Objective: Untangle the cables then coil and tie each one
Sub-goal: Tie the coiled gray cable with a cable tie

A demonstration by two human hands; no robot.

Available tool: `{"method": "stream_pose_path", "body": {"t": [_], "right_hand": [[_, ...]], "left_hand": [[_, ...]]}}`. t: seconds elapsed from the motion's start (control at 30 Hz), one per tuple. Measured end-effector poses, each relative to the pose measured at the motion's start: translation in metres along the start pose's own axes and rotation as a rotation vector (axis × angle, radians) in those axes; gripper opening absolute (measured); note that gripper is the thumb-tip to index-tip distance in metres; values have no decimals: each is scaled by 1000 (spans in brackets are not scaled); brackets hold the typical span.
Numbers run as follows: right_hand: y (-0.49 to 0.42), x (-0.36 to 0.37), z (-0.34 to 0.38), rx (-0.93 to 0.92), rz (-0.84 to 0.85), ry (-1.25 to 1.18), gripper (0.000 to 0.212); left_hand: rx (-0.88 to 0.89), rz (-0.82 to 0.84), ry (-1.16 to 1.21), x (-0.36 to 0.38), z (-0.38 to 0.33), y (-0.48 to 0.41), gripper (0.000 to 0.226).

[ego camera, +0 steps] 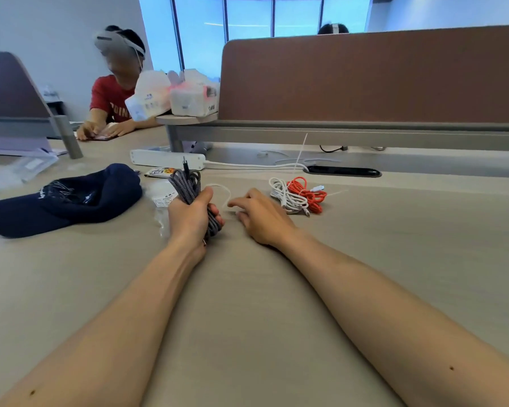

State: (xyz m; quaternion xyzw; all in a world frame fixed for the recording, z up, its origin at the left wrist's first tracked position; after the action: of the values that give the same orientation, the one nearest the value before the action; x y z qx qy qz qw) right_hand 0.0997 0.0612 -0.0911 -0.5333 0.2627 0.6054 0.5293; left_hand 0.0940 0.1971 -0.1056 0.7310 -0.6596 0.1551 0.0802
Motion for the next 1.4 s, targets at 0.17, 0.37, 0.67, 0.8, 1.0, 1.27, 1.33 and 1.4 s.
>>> {"method": "stream_pose_path", "body": {"t": [0.17, 0.37, 0.67, 0.8, 1.0, 1.27, 1.33, 1.4], "right_hand": [[-35, 12, -5, 55, 70, 82, 39], [-46, 10, -8, 104, 71, 9, 14], [-4, -19, 13, -39, -174, -62, 6], [34, -38, 24, -169, -283, -144, 2], [113, -62, 13, -243, -333, -164, 7], [195, -93, -25, -193, -314, -72, 7], [207, -109, -40, -144, -358, -182, 6], [215, -130, -61, -51, -478, -383, 8]], "left_hand": [[-2, -20, 11, -2, 3, -9, 9], [17, 7, 0, 3, 3, -9, 7], [43, 17, -44, 3, -4, -2, 18], [35, 40, -28, 8, -7, 4, 17], [-29, 321, 21, 61, 3, 36, 26], [-67, 638, 15, 148, 17, 91, 20], [-129, 716, 34, 167, 24, 103, 17], [-196, 783, 35, 183, 32, 114, 19]]}}
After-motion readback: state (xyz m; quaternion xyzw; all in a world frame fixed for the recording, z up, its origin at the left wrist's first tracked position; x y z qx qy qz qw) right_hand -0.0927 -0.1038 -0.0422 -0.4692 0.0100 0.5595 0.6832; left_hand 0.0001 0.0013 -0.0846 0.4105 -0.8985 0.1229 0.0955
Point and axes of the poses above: each hand's wrist, its own y-axis away from the middle knuckle, its own x-axis out of the palm, z = x × y, the point moved 10 cm from there along -y, towards the middle knuckle, and after that the axes turned 7 degrees about z, right-handed, at the moved point
